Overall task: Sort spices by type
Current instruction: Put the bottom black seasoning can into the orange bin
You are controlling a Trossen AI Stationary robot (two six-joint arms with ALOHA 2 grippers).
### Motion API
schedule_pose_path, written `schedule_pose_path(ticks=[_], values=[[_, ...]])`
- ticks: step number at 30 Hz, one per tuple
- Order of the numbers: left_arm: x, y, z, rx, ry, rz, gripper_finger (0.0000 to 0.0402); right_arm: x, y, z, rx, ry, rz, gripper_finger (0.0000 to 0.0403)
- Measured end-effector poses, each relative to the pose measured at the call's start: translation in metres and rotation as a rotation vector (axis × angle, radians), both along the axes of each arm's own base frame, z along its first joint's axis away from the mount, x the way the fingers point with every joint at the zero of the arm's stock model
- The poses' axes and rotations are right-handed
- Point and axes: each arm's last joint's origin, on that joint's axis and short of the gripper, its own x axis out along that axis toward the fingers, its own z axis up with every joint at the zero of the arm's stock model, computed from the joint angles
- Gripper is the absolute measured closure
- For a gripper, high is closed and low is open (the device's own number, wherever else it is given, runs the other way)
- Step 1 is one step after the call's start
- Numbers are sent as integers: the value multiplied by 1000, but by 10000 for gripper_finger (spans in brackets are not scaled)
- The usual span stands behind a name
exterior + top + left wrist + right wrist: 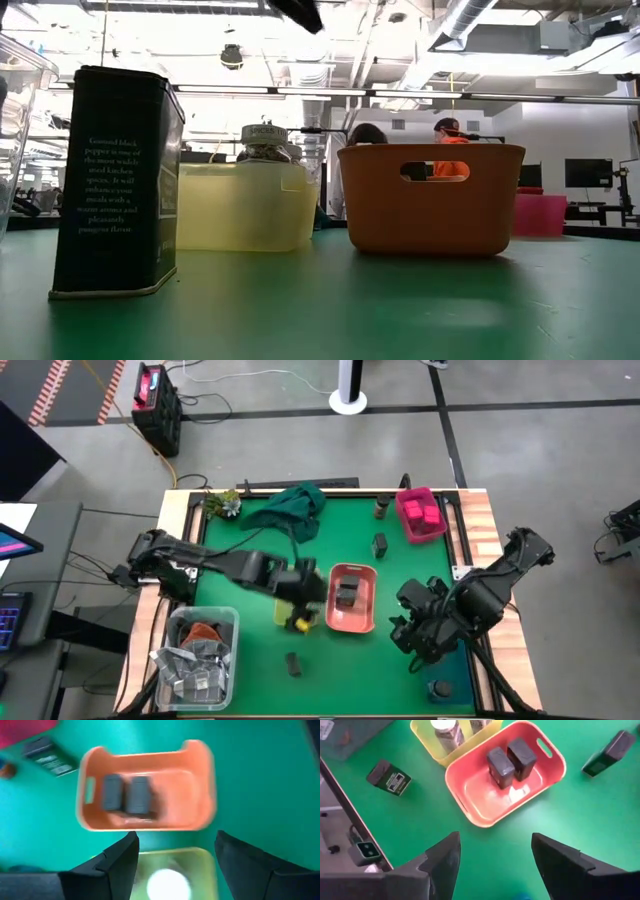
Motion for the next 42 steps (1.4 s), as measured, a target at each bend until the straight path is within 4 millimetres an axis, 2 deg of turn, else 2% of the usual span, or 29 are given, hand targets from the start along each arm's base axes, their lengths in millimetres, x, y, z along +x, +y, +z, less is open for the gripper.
schedule_pose_path(ticks=[2, 8, 13, 20, 23, 26, 34, 42], values=[[-11, -21, 3, 9, 22, -71, 152, -1, 2, -2, 7, -1, -9, 133], [-40, -85, -7, 0, 115, -330, 152, -2, 4, -8, 1, 13, -15, 133], [-53, -113, -35, 23, 146, -414, 152, 6, 4, -15, 23, -15, -33, 133], [-53, -117, -60, 51, 124, -467, 151, 12, 7, -16, 25, -75, -49, 133], [-43, -119, -67, 45, 94, -530, 151, 13, 7, -16, 26, -84, -52, 133], [-37, -124, -82, 42, 129, -597, 151, 15, 5, -15, 26, -90, -59, 133], [-25, -130, -117, 183, 198, -684, 151, 15, 6, -15, 31, -99, -60, 133], [-23, -130, -147, 233, 329, -717, 163, 15, 6, -15, 28, -98, -60, 133]])
